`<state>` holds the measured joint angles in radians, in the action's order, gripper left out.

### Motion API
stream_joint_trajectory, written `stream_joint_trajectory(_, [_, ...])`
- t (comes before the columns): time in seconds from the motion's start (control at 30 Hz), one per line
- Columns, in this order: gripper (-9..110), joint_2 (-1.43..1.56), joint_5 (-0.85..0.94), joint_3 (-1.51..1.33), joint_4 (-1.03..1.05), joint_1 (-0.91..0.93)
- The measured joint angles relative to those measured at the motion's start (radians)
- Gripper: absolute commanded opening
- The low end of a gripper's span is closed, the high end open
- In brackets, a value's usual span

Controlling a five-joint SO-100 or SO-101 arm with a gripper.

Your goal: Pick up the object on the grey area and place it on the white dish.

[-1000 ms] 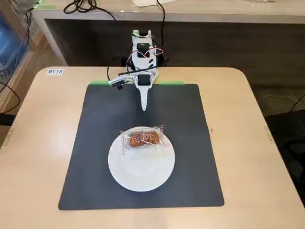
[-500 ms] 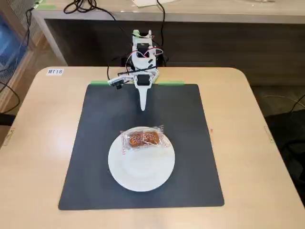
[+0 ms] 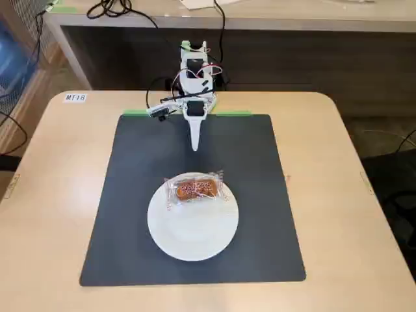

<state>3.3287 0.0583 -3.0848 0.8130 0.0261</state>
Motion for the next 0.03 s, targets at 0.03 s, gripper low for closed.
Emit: stream_joint_trajectory(0.03, [0, 0.000, 0.000, 0.000, 0.000, 0.000])
